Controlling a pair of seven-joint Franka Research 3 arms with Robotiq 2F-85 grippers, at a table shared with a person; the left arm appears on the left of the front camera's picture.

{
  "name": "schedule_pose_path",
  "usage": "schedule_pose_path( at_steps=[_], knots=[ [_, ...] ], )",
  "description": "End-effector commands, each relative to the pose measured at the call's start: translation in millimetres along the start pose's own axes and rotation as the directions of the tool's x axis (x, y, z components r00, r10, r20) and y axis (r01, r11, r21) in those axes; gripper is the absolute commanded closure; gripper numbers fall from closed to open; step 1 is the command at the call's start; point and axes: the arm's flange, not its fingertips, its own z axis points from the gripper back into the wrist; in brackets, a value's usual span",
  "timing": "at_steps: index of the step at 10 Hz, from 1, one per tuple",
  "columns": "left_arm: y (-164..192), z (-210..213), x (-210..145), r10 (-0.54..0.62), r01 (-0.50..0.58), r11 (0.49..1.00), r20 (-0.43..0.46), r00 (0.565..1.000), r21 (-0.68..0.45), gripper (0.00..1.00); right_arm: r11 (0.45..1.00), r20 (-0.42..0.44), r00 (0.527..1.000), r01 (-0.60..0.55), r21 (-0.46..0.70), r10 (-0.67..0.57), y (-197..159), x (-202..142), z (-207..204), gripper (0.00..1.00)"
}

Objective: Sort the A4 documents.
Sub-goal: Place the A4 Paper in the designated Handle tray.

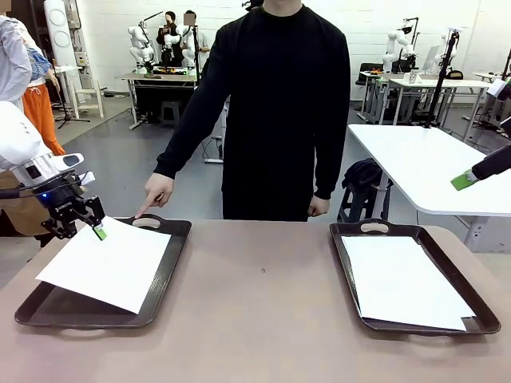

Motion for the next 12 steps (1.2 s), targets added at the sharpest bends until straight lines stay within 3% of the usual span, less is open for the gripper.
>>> schedule_pose_path(
  at_steps=[1, 2, 3, 4, 5, 7, 12],
  knots=[
    [-6.3, 4.4, 2.7, 0.019, -0.019, 0.998, -0.005, 1.000, 0.062, 0.02, 1.000, 0.004, 1.000, -0.002, 0.006, 0.002, -0.2, 0.1, -0.5, 0.00],
    [-9.3, 5.0, 2.4, 0.021, -0.021, 0.995, -0.007, 1.000, 0.098, 0.31, 1.000, 0.004, 1.000, -0.002, 0.006, 0.002, -0.2, 0.1, -0.5, 0.00],
    [-13.7, 6.2, 1.6, 0.030, -0.029, 0.988, -0.004, 1.000, 0.151, 0.00, 1.000, 0.004, 1.000, -0.002, 0.006, 0.002, -0.2, 0.1, -0.5, 0.00],
    [-22.1, 7.3, -0.8, 0.028, -0.027, 0.978, -0.001, 1.000, 0.207, 0.11, 1.000, 0.004, 1.000, -0.002, 0.006, 0.002, -0.2, 0.1, -0.5, 0.00],
    [-33.2, 8.8, -2.9, 0.012, -0.012, 0.969, 0.004, 1.000, 0.247, 0.00, 1.000, 0.004, 1.000, -0.002, 0.006, 0.002, -0.2, 0.1, -0.5, 0.00],
    [-47.2, 12.5, -9.1, 0.006, -0.013, 0.949, 0.024, 1.000, 0.316, 0.00, 1.000, 0.004, 1.000, -0.002, 0.006, 0.002, -0.2, 0.1, -0.5, 0.00],
    [-56.4, 13.8, -9.6, 0.031, -0.042, 0.929, 0.036, 0.999, 0.367, 0.00, 1.000, 0.004, 1.000, -0.002, 0.006, 0.002, -0.2, 0.1, -0.5, 0.00]
  ],
)
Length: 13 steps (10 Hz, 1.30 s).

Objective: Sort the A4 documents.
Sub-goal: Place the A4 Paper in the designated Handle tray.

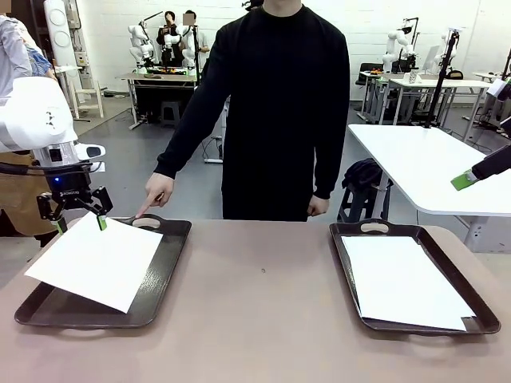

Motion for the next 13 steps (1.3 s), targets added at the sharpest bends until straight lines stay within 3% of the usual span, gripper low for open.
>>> schedule_pose_path(
  at_steps=[1, 5, 6, 8, 13],
  knots=[
    [-3.0, -2.2, -2.6, 0.052, -0.052, 0.997, 0.009, 0.999, 0.057, 0.00, 1.000, 0.004, 1.000, -0.001, 0.006, 0.001, -0.3, 0.0, -0.5, 0.00],
    [-2.9, -3.0, -2.0, 0.046, -0.047, 0.998, 0.016, 0.999, 0.041, 0.00, 1.000, 0.004, 1.000, -0.001, 0.006, 0.001, -0.3, 0.0, -0.5, 0.00],
    [-3.2, -1.8, -0.9, 0.076, -0.077, 0.997, 0.058, 0.995, 0.023, 0.00, 1.000, 0.004, 1.000, -0.001, 0.006, 0.001, -0.3, 0.0, -0.5, 0.00],
    [-1.1, -1.0, 0.7, 0.036, -0.036, 0.999, 0.012, 0.999, 0.028, 0.00, 1.000, 0.004, 1.000, -0.001, 0.006, 0.001, -0.3, 0.0, -0.5, 0.00],
    [-1.1, -1.0, 0.7, 0.036, -0.036, 0.999, 0.012, 0.999, 0.028, 0.00, 1.000, 0.004, 1.000, -0.001, 0.006, 0.001, -0.3, 0.0, -0.5, 0.00]
  ],
)
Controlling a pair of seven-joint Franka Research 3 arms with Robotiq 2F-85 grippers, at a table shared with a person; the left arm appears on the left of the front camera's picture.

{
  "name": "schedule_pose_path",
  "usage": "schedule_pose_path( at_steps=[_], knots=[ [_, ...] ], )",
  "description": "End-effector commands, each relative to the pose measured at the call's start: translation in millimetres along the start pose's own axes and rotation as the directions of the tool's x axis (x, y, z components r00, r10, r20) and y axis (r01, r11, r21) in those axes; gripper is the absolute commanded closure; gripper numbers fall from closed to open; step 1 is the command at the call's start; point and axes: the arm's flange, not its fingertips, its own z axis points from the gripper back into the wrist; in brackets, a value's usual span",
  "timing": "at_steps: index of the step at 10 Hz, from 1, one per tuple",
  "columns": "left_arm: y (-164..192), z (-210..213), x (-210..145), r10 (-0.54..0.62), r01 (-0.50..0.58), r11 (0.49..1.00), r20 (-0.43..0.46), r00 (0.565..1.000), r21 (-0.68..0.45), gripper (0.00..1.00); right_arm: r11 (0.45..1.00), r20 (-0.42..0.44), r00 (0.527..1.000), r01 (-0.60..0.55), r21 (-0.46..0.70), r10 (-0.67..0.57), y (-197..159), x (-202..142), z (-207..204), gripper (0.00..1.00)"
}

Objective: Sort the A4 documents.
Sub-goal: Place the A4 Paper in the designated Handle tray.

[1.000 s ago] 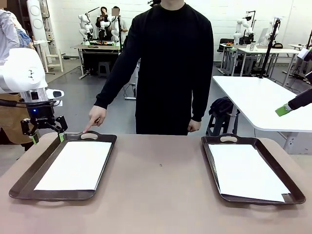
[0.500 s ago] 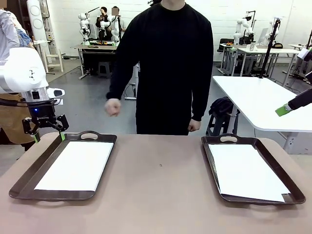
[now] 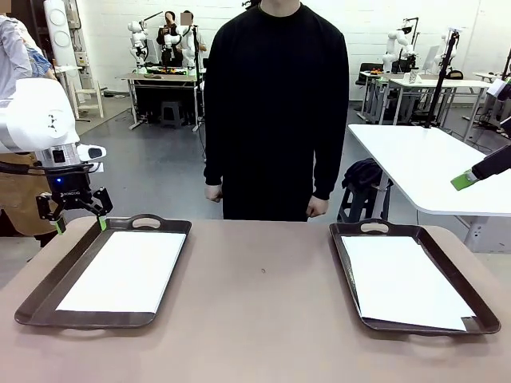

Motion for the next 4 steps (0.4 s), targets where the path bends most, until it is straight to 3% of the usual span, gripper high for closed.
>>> schedule_pose_path(
  at_steps=[1, 4],
  knots=[
    [0.1, -0.1, -1.1, -0.005, 0.005, 1.000, -0.008, 1.000, 0.001, 0.00, 1.000, 0.004, 1.000, -0.001, 0.006, 0.001, -0.3, 0.0, -0.5, 0.00],
    [0.1, -0.1, -1.1, -0.005, 0.005, 1.000, -0.008, 1.000, 0.001, 0.00, 1.000, 0.004, 1.000, -0.001, 0.006, 0.001, -0.3, 0.0, -0.5, 0.00]
  ],
)
